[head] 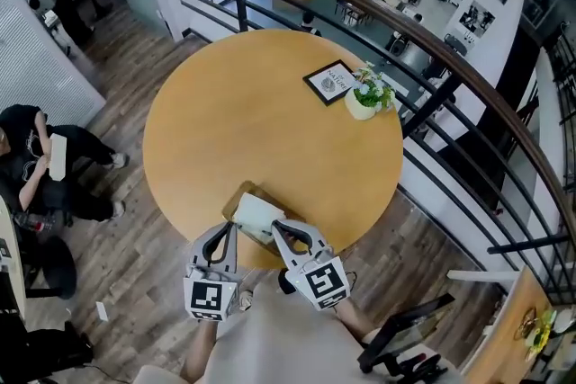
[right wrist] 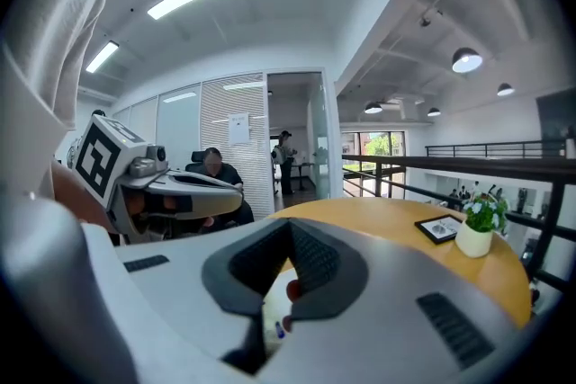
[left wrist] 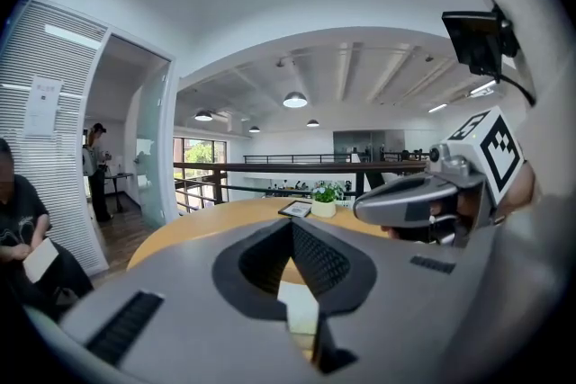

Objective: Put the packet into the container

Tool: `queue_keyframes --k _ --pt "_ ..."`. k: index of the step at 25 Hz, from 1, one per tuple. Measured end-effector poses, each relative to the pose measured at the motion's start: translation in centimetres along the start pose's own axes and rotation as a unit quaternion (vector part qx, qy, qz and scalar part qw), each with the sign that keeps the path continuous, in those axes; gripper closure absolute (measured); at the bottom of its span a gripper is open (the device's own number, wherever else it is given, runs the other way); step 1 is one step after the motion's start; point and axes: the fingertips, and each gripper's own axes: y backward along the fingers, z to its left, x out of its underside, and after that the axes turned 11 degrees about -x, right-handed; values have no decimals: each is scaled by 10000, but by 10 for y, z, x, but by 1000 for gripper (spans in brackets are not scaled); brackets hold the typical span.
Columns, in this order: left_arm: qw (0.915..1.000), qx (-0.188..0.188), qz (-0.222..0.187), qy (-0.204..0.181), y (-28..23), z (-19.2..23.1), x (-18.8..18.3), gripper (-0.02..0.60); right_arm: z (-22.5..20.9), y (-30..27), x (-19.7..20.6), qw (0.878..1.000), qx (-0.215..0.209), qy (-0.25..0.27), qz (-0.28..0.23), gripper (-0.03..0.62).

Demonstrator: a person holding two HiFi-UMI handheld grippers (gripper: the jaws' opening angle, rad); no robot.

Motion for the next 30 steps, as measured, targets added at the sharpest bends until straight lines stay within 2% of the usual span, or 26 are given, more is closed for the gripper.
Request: queue_keyframes --k 5,9,14,21,30 --pt "9999 114 -93 87 47 14 11 577 49 5 6 9992 99 374 110 589" --pt "9994 279 -169 134 81 23 27 577 95 5 22 9993 313 23 187 589" --pt "9982 504 -254 210 113 25 34 577 129 12 22 9981 588 22 157 589" --pt "9965 699 -312 347 132 5 36 577 137 41 23 9946 982 159 300 589" --pt "9961 720 -374 336 146 -24 27 577 136 66 19 9949 991 173 82 589"
